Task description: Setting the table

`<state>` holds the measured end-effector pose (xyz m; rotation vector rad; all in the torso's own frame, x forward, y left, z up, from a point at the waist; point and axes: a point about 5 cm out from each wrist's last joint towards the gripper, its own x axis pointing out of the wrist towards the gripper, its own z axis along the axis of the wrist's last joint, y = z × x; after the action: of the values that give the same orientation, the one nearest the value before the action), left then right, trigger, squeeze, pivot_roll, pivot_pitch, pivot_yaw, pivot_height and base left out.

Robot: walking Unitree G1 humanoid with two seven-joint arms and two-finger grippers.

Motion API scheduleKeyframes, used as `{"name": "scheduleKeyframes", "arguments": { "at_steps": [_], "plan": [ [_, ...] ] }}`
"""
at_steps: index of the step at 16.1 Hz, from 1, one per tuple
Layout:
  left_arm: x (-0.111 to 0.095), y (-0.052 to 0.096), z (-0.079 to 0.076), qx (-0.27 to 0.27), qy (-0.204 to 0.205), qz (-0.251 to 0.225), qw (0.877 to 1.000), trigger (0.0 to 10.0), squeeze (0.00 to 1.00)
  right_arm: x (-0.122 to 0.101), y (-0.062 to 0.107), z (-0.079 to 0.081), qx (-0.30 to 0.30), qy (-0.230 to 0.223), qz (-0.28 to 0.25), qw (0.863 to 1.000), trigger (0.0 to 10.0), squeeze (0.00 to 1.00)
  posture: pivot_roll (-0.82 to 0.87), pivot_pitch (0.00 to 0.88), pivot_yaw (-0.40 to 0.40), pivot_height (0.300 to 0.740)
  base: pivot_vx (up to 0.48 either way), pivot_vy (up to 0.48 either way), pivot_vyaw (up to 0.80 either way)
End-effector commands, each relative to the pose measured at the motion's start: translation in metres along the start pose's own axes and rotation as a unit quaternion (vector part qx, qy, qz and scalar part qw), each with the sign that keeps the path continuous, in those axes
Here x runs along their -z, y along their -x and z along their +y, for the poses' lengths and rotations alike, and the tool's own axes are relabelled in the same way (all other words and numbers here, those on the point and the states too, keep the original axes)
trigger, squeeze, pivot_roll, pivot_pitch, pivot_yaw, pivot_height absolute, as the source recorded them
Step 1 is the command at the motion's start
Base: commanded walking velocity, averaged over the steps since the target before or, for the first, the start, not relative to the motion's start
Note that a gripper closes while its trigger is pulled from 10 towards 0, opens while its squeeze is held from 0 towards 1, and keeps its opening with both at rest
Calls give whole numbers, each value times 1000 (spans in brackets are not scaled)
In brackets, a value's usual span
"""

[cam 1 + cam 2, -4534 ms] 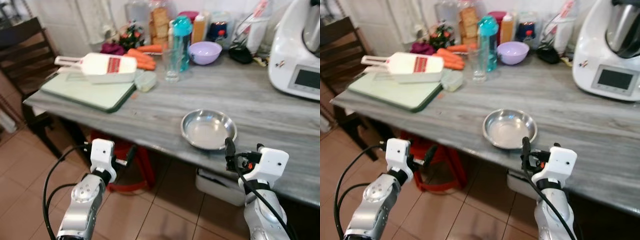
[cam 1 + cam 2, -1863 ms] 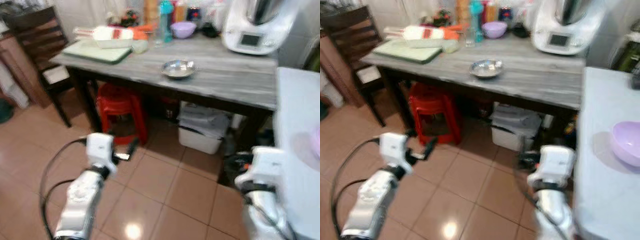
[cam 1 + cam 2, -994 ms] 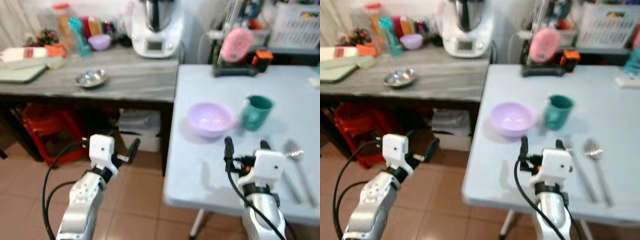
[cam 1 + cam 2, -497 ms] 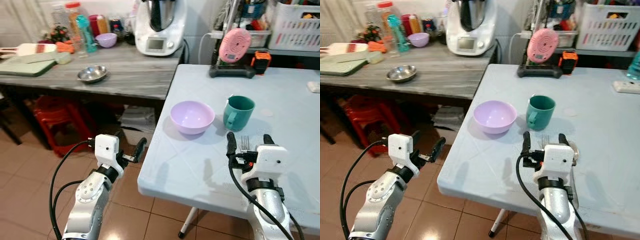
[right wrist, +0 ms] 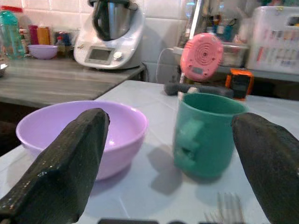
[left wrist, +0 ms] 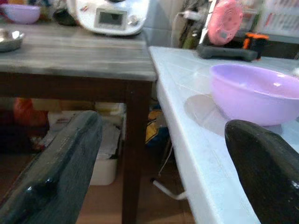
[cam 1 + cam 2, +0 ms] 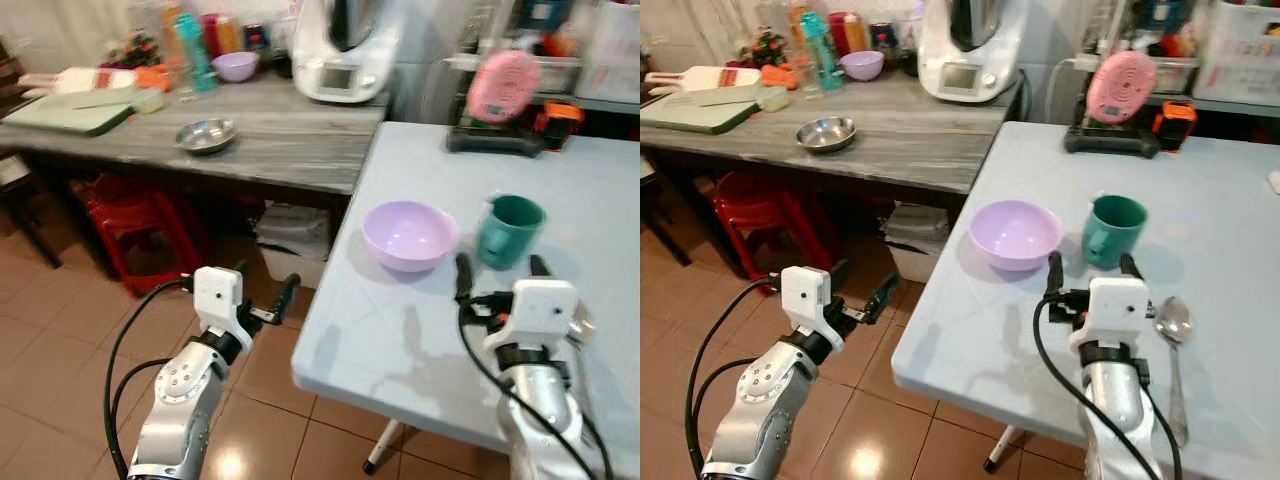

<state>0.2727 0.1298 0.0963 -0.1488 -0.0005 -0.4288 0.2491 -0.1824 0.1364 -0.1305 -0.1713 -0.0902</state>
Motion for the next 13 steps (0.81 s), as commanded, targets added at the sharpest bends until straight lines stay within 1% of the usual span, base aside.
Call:
{"name": "scheduleKeyframes", "arguments": {
  "at_steps": [1,2,3,5,6,7,8,9,10,11,12,13],
  "plan": [
    [-1,1,-1,21,-12,7,1000,10000,0,3,-6,7,-29,-5,16,999,10000,0,-65,0,56,740,0,0,0],
    [0,2,-3,42,-16,5,999,10000,0,2,-10,10,-46,-7,13,999,10000,0,-65,0,55,740,0,0,0],
    [0,4,-5,52,-11,7,999,10000,0,1,-12,11,-52,-4,12,999,10000,0,-64,0,54,740,0,0,0],
    [5,13,-8,99,-3,22,995,10000,0,2,-24,19,-103,13,29,994,10000,0,-66,0,51,740,0,0,0],
    [5,13,-8,102,-4,23,995,10000,0,2,-24,19,-108,16,31,994,10000,0,-66,0,51,740,0,0,0],
    [10,18,-9,116,-9,38,993,10000,0,7,-30,21,-137,34,52,989,10000,0,-67,0,44,740,0,0,0],
    [12,21,-10,127,-9,44,991,10000,0,9,-36,20,-155,38,76,984,10000,0,-66,0,41,740,0,0,0],
    [12,21,-11,130,-9,45,990,10000,0,9,-38,21,-169,48,83,981,10000,0,-65,0,38,740,0,0,0],
    [13,23,-12,138,-11,47,989,10000,0,6,-44,19,-188,60,84,977,10000,0,-68,0,36,740,0,0,0],
    [14,24,-13,144,-13,48,988,10000,0,5,-52,19,-216,72,97,969,10000,0,-67,0,34,740,0,0,0],
    [14,25,-13,146,-12,49,988,10000,0,2,-57,18,-224,80,87,967,10000,0,-67,0,30,740,0,0,0],
    [15,25,-14,148,-13,49,988,10000,0,-1,-64,18,-241,91,86,962,10000,0,-66,0,28,740,0,0,0]
  ]
}}
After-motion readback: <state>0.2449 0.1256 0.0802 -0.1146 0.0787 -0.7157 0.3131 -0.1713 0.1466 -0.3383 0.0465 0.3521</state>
